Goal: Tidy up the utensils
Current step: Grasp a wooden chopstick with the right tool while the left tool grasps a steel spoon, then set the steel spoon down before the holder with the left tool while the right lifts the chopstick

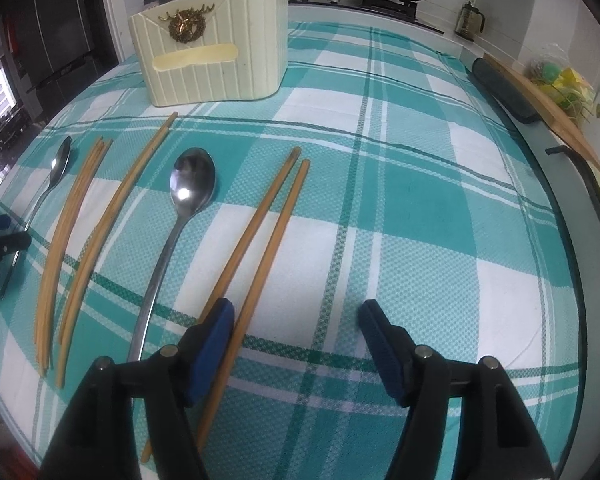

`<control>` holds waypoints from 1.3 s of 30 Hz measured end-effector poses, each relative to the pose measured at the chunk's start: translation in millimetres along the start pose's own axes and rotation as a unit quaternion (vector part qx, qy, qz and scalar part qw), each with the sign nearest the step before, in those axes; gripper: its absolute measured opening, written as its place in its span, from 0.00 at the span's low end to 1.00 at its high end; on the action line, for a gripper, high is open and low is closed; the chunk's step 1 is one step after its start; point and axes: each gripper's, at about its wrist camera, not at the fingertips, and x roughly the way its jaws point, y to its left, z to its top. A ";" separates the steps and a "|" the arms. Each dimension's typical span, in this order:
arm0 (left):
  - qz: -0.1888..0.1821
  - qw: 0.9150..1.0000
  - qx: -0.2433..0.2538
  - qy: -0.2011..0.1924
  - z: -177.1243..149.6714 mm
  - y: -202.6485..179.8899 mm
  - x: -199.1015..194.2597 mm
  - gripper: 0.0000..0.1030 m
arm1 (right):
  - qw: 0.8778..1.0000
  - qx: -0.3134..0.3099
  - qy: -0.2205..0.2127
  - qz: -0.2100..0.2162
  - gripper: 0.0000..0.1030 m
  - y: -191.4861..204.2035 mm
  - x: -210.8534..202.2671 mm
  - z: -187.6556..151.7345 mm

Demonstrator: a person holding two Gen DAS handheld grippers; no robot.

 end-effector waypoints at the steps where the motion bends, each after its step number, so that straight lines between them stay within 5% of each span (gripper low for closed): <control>1: 0.000 1.000 -0.004 0.002 7.3 -0.1 3.5 0.99 | 1.000 -0.006 0.003 0.007 0.53 1.7 1.6 4.4; 5: 0.003 1.000 -0.019 0.010 34.9 -1.1 16.3 0.98 | 1.000 -0.014 0.012 0.016 0.33 5.5 12.8 28.7; 7: 0.015 1.000 -0.018 0.007 44.5 -4.7 19.5 0.88 | 1.000 -0.007 0.014 0.019 0.27 4.2 20.1 41.0; 9: 0.016 1.000 -0.014 -0.004 51.3 -9.6 19.2 0.75 | 1.000 0.004 0.013 0.015 0.11 1.1 26.7 53.2; 11: 0.009 1.000 -0.002 -0.016 55.2 -16.2 16.9 0.40 | 0.999 0.019 0.014 0.022 0.08 -2.5 33.7 63.8; 20: -0.040 0.997 0.008 -0.067 55.0 -11.9 -23.3 0.39 | 0.992 0.096 -0.018 0.081 0.06 -24.0 24.1 67.4; 29: -0.090 0.984 0.025 -0.152 40.4 -10.8 -115.1 0.39 | 0.984 0.090 -0.106 0.115 0.06 -27.0 -74.1 58.1; 39: -0.114 0.971 0.029 -0.208 33.3 -5.7 -166.6 0.39 | 0.969 0.063 -0.222 0.092 0.06 -8.3 -163.0 43.2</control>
